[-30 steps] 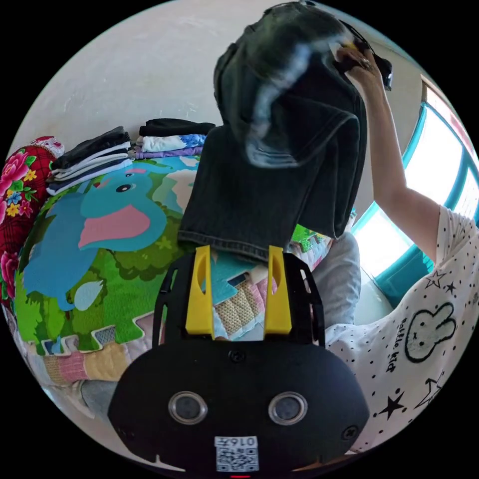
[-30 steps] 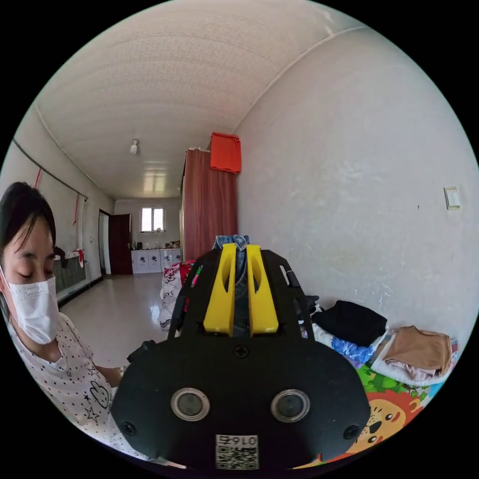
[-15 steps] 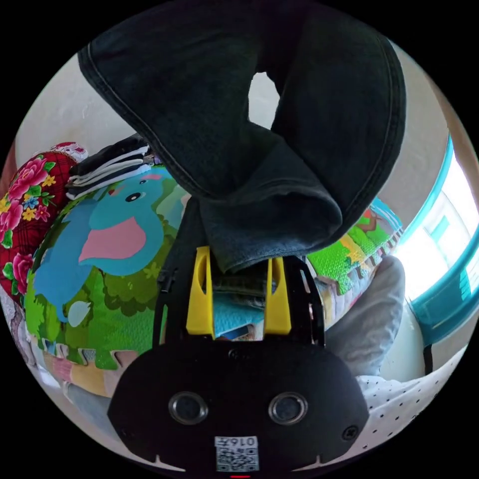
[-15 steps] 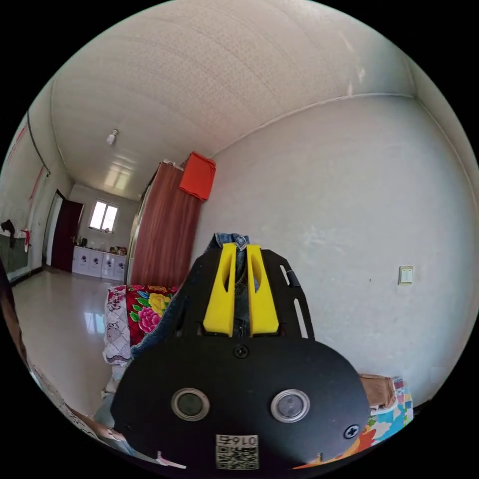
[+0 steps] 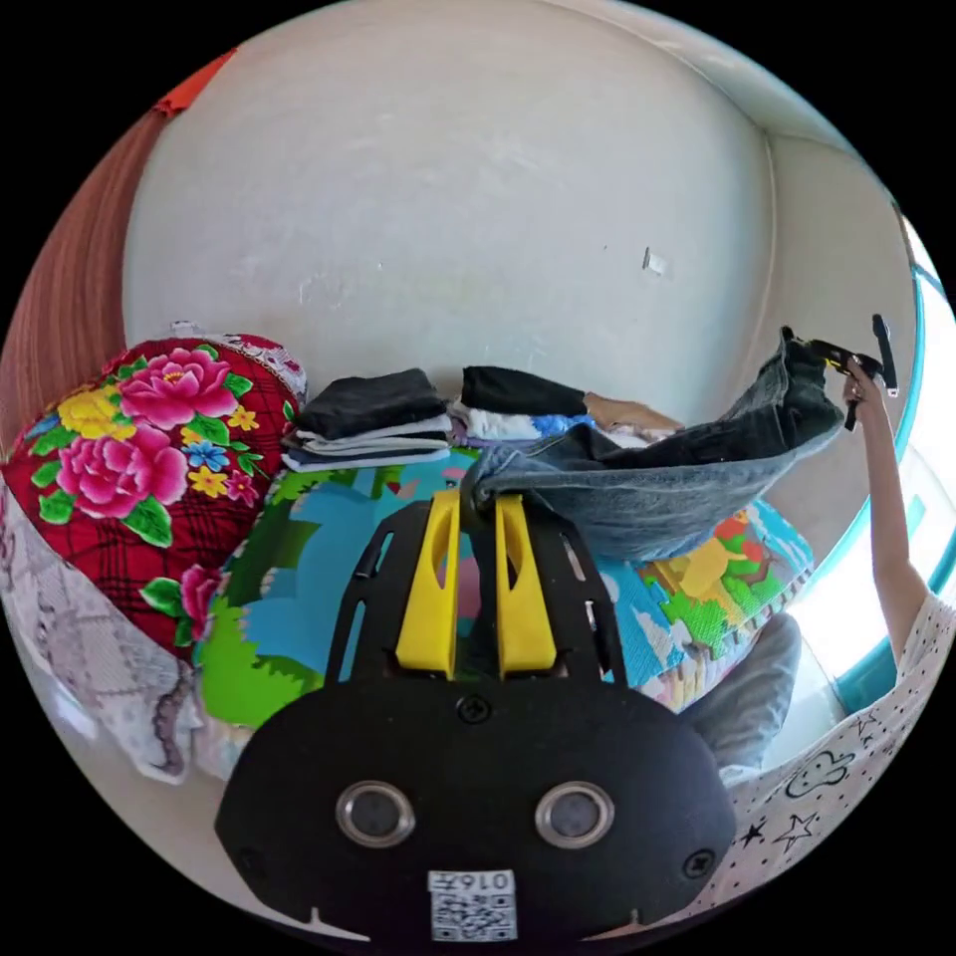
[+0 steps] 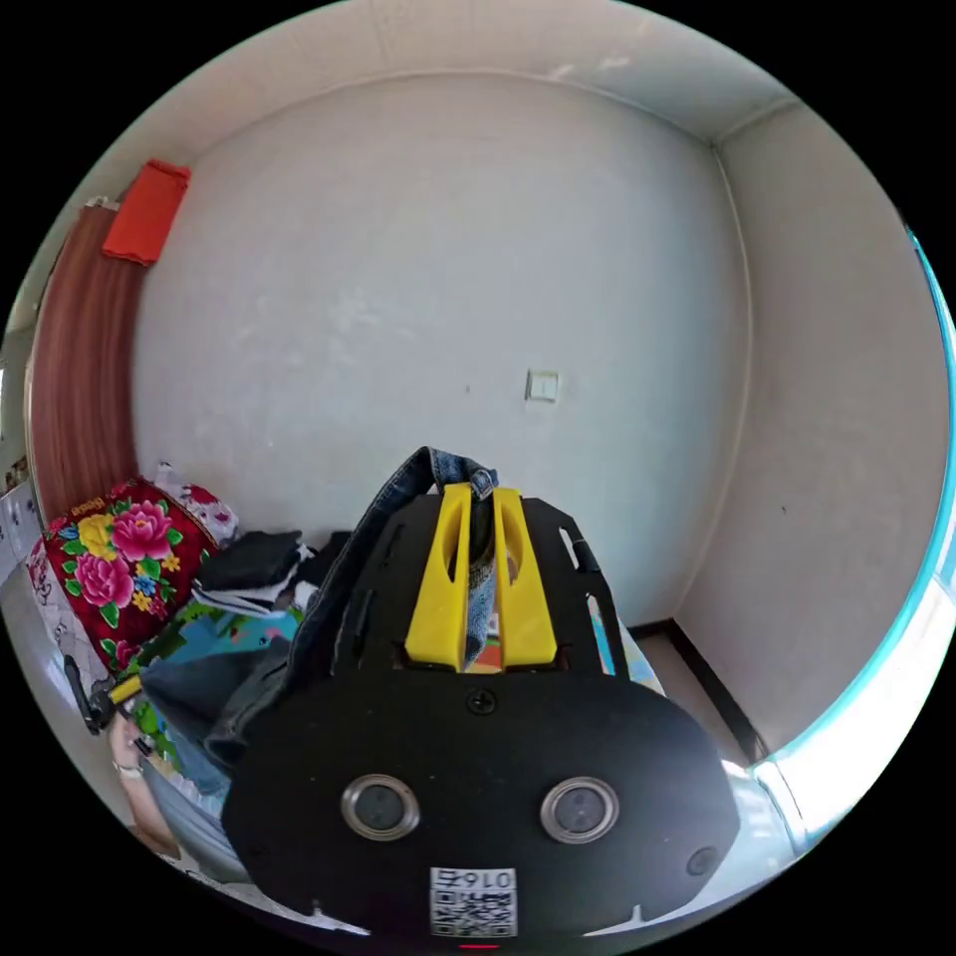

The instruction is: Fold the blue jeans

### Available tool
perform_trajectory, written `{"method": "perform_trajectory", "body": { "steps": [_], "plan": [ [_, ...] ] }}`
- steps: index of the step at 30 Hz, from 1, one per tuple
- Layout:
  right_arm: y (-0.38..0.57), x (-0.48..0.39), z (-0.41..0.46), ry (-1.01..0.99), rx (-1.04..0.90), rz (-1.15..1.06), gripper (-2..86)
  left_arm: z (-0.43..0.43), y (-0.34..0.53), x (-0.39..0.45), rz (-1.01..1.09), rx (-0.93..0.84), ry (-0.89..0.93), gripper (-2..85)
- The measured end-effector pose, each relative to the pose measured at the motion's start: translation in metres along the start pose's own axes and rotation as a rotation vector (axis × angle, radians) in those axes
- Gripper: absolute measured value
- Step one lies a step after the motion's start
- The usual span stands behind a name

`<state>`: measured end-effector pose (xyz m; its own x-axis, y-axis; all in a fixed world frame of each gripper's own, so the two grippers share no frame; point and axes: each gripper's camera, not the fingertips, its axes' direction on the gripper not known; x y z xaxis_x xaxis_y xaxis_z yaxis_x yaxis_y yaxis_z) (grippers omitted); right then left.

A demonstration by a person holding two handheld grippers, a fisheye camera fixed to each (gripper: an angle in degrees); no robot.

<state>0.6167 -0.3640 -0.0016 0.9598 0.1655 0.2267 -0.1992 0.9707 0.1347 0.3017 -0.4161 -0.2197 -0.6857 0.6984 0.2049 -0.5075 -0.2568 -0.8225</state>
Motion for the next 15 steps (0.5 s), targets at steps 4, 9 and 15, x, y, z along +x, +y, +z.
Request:
{"method": "perform_trajectory", "body": {
  "steps": [4, 9, 15],
  "plan": [
    [0.074, 0.043, 0.096, 0.068, -0.302, 0.001, 2.5, 0.014, -0.011, 0.014, 0.146, -0.201, -0.118, 0.5],
    [0.169, 0.060, 0.162, 0.116, -0.549, -0.023, 4.8, 0.046, 0.027, 0.018, 0.151, -0.301, -0.251, 0.8],
    [0.199, 0.058, 0.161, 0.510, -0.565, -0.104, 6.8, 0.029, 0.055, 0.003, 0.032, -0.246, -0.038, 11.4]
  ]
}}
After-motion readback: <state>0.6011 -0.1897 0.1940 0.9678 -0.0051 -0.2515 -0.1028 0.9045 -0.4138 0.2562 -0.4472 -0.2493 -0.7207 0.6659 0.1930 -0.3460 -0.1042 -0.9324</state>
